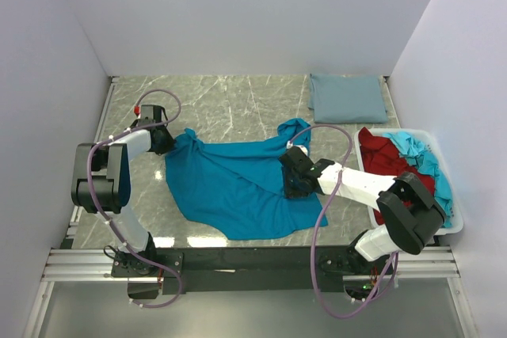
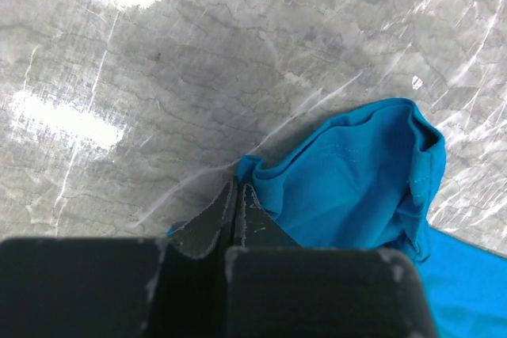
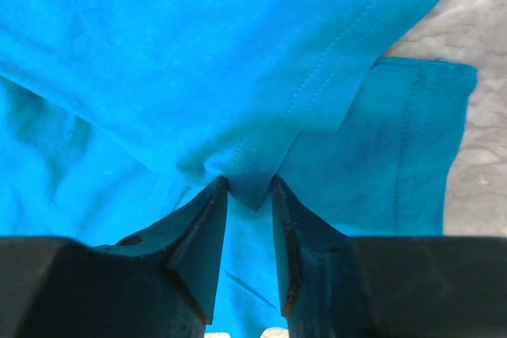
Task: Fold and stack the t-shirts
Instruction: Flatten the tshirt out
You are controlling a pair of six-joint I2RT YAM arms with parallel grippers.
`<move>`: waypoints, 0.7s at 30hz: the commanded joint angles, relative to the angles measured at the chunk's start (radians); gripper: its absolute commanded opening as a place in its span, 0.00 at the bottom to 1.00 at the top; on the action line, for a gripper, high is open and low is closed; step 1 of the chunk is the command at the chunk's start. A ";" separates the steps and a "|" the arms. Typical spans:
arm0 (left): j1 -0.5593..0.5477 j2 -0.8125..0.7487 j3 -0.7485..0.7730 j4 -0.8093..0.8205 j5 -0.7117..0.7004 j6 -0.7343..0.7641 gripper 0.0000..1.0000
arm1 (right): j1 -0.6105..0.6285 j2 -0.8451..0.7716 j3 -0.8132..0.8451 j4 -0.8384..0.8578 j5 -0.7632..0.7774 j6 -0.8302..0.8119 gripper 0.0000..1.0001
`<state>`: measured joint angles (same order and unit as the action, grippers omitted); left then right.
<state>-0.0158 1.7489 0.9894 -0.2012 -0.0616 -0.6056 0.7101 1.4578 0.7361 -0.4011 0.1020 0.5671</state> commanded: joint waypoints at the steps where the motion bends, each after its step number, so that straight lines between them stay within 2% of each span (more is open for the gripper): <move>1: 0.000 -0.029 -0.012 -0.009 -0.021 0.000 0.00 | 0.005 -0.011 0.048 -0.027 0.051 0.020 0.35; 4: 0.000 -0.032 -0.014 -0.007 -0.024 0.001 0.00 | 0.003 -0.016 0.058 -0.039 0.074 0.019 0.32; 5: 0.000 -0.035 -0.014 -0.007 -0.023 0.001 0.00 | 0.003 -0.014 0.062 -0.042 0.074 0.016 0.27; 7: 0.000 -0.037 -0.014 -0.006 -0.021 0.003 0.00 | 0.005 -0.002 0.069 -0.041 0.073 0.011 0.23; 8: 0.000 -0.037 -0.014 -0.006 -0.023 0.004 0.00 | 0.005 0.001 0.071 -0.039 0.073 0.011 0.17; 10: 0.000 -0.038 -0.014 -0.007 -0.024 0.006 0.00 | 0.005 0.012 0.072 -0.033 0.062 0.013 0.14; 14: 0.000 -0.042 -0.018 0.000 -0.023 0.003 0.00 | 0.005 0.012 0.077 -0.022 0.065 0.011 0.00; 21: 0.000 -0.103 -0.040 0.022 -0.024 0.001 0.00 | 0.005 -0.082 0.108 0.019 0.139 -0.004 0.00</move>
<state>-0.0158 1.7176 0.9607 -0.2001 -0.0715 -0.6056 0.7101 1.4551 0.7845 -0.4309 0.1673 0.5774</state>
